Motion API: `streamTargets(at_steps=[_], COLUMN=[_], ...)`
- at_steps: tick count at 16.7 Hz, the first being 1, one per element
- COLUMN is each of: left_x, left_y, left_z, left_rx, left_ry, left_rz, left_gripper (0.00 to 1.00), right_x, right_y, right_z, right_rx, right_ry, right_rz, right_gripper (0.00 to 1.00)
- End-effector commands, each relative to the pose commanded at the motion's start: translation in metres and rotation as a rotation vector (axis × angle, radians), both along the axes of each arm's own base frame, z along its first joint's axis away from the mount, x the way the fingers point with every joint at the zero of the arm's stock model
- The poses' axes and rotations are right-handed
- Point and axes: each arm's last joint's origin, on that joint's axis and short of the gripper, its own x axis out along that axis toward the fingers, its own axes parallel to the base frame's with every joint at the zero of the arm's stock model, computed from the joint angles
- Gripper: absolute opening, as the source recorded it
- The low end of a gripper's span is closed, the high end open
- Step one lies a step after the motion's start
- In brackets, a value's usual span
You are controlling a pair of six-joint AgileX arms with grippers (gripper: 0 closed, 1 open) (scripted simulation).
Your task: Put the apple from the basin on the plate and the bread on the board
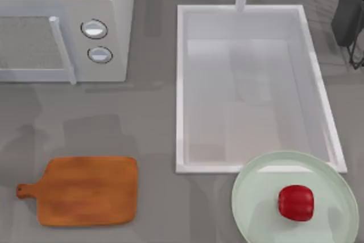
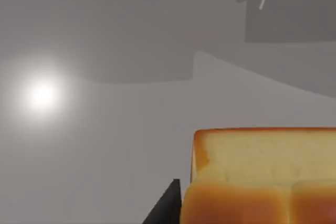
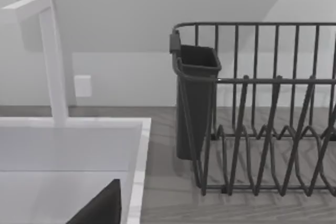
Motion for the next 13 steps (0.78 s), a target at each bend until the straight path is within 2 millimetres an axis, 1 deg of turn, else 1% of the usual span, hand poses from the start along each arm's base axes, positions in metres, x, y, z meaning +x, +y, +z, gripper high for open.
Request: streamTargets(at_steps=[2, 5, 7, 9, 13], left_x=[0.0, 0.0, -0.003, -0.005, -0.012], left_y=[-0.017, -0.05, -0.068, -0.081, -0.1], left_z=[-0.001, 0.003, 0.005, 0.007, 0.012], left_rx=[0.005, -0.006, -0.015, -0.012, 0.005], left_ry=[-0.003, -0.038, -0.059, -0.078, -0.131], left_rz=[0.072, 0.201, 0.301, 0.377, 0.53], left_gripper=[0.0, 0.0, 0.0, 0.0, 0.0], right_x=[0.0, 0.0, 0.0, 0.0, 0.0], right_y=[0.0, 0.0, 0.0, 0.0, 0.0], right_z=[0.0, 0.0, 0.0, 0.0, 0.0], right_rx=[0.0, 0.0, 0.0, 0.0, 0.0], right_ry=[0.0, 0.0, 0.0, 0.0, 0.0], right_rz=[0.0, 0.0, 0.0, 0.0, 0.0], right_gripper=[1.0, 1.0, 1.0, 1.0, 1.0])
